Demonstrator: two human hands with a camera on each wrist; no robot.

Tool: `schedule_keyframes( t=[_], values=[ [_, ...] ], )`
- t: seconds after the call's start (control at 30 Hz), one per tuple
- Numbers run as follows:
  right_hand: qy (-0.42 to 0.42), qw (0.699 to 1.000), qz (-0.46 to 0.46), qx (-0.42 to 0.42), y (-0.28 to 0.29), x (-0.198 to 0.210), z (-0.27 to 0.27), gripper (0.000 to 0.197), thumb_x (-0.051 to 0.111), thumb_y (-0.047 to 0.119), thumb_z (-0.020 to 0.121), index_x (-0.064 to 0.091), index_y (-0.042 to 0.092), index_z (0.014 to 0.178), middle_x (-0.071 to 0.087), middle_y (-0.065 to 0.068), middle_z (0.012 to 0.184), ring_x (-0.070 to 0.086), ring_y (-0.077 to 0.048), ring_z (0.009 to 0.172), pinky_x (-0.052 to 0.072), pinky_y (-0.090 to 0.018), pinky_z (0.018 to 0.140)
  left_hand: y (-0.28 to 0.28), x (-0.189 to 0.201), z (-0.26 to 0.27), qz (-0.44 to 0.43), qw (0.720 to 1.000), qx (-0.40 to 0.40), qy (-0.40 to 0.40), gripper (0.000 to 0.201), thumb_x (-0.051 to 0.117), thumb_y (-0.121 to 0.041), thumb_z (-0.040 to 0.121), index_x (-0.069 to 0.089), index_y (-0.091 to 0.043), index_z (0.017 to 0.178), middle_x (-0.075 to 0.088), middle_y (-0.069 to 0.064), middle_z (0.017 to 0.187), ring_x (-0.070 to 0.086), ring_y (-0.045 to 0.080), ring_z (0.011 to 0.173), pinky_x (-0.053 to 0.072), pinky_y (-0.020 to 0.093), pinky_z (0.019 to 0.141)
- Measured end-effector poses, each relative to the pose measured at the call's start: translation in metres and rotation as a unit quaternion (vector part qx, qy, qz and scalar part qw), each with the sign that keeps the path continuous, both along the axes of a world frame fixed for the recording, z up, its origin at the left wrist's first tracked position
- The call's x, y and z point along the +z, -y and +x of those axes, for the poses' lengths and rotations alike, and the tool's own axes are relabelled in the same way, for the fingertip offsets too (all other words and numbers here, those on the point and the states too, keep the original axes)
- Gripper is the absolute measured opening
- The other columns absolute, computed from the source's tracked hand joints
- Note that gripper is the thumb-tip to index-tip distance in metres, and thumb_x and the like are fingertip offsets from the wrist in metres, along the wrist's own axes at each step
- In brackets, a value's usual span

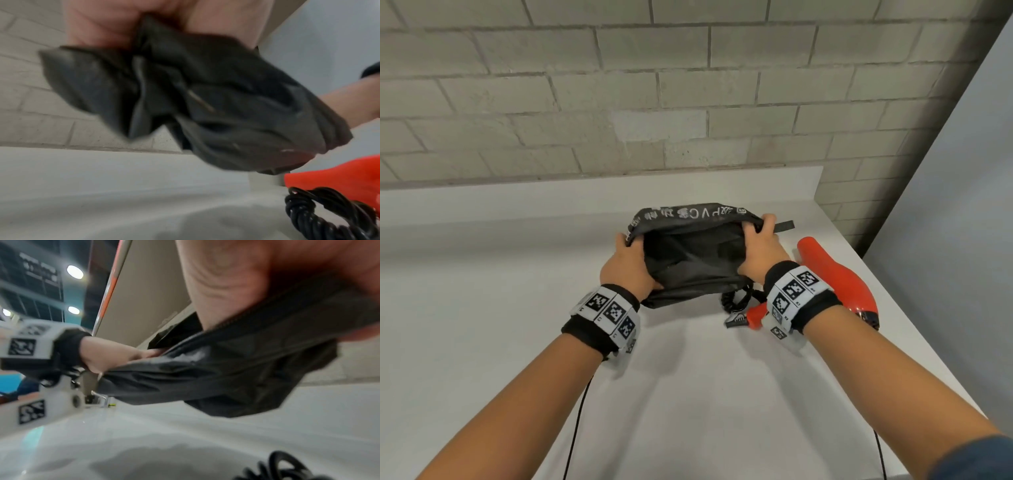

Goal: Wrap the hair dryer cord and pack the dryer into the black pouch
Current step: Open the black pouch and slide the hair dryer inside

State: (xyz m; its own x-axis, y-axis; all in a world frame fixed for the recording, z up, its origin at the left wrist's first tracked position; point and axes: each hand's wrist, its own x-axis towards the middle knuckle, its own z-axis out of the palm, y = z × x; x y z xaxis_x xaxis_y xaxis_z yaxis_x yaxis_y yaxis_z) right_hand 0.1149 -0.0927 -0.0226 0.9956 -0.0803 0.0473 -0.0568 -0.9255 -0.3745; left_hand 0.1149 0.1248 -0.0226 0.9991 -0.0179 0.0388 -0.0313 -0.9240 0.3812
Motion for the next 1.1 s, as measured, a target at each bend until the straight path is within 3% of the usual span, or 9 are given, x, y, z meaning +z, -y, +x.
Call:
schedule_keyframes(
  t=[0.13,0.3,0.43,0.67,0.8,0.9,1.0,1.03,1.1],
  values=[
    [-0.034,0.996,-0.044,-0.069,-0.003,0.001,0.007,0.043,0.052,0.000,0.081,0.042,0.011,0.121,0.007,-0.018,0.144,0.040,-0.044,0.112,0.043,-0.041,0.092,-0.001,-0.014,-0.008,0.073,0.996,-0.007,-0.045,0.064,0.072,-0.020,0.070,0.037,-0.015,0.124,0.026,0.011,0.124,0.051,0.028,0.072,0.050,0.038,0.079],
    [-0.173,0.982,0.077,-0.001,0.018,0.004,0.008,0.060,0.066,0.024,0.079,0.040,0.023,0.134,0.009,-0.012,0.144,0.035,-0.040,0.126,0.038,-0.036,0.105,-0.010,-0.021,-0.002,-0.020,0.990,-0.007,-0.143,0.100,0.081,-0.020,0.062,0.018,-0.018,0.139,0.028,0.014,0.131,0.053,0.038,0.108,0.047,0.041,0.097],
    [-0.149,0.979,0.143,-0.006,0.033,0.015,-0.010,0.049,0.061,0.020,0.084,0.048,0.027,0.130,0.009,-0.014,0.149,0.028,-0.032,0.135,0.030,-0.030,0.108,-0.008,-0.026,0.002,-0.055,0.988,0.011,-0.143,0.106,0.082,-0.023,0.060,0.015,-0.016,0.142,0.032,0.016,0.135,0.046,0.036,0.119,0.042,0.040,0.102],
    [-0.045,0.975,0.211,-0.055,0.036,0.011,-0.051,0.038,0.059,0.018,0.085,0.055,0.024,0.123,0.032,-0.016,0.142,0.051,-0.024,0.111,0.033,-0.022,0.091,0.000,-0.035,0.016,-0.152,0.973,0.084,-0.153,0.099,0.077,-0.025,0.066,0.014,-0.012,0.142,0.044,0.020,0.135,0.046,0.037,0.121,0.043,0.041,0.101],
    [-0.142,0.982,0.100,-0.070,0.040,-0.001,-0.064,0.048,0.048,0.025,0.091,0.035,0.020,0.137,0.060,-0.014,0.113,0.057,-0.023,0.087,0.043,-0.029,0.082,0.005,-0.033,0.017,-0.149,0.975,0.078,-0.147,0.073,0.063,-0.025,0.078,0.027,-0.021,0.140,0.030,0.022,0.136,0.048,0.040,0.113,0.040,0.037,0.102],
    [-0.234,0.969,0.031,-0.068,0.044,-0.009,-0.069,0.056,0.038,0.032,0.095,0.015,0.022,0.145,0.054,-0.015,0.128,0.056,-0.020,0.075,0.047,-0.036,0.088,0.009,-0.034,0.012,-0.152,0.978,0.028,-0.138,0.051,0.058,-0.018,0.082,0.046,-0.023,0.131,0.022,0.017,0.135,0.044,0.036,0.118,0.033,0.028,0.106],
    [-0.287,0.955,-0.028,-0.070,0.050,-0.017,-0.068,0.055,0.033,0.031,0.096,0.013,0.014,0.145,0.034,-0.017,0.146,0.056,-0.029,0.103,0.043,-0.041,0.099,0.014,-0.038,0.005,-0.136,0.983,0.004,-0.123,0.056,0.061,-0.016,0.081,0.043,-0.013,0.134,0.020,0.015,0.143,0.041,0.033,0.125,0.029,0.029,0.109],
    [-0.300,0.951,-0.033,-0.070,0.051,-0.019,-0.066,0.056,0.031,0.033,0.096,0.012,0.014,0.145,0.029,-0.016,0.149,0.055,-0.032,0.106,0.044,-0.041,0.095,0.015,-0.038,0.003,-0.133,0.984,0.002,-0.121,0.061,0.061,-0.017,0.080,0.039,-0.011,0.136,0.020,0.014,0.145,0.040,0.032,0.126,0.029,0.029,0.109],
    [-0.309,0.947,0.010,-0.091,0.053,-0.024,-0.064,0.058,0.029,0.039,0.096,0.008,0.017,0.146,0.026,-0.017,0.151,0.050,-0.026,0.073,0.044,-0.031,0.067,0.018,-0.038,0.001,-0.127,0.985,0.001,-0.119,0.069,0.062,-0.018,0.079,0.030,-0.012,0.140,0.019,0.013,0.147,0.038,0.032,0.128,0.029,0.031,0.109]
  ],
)
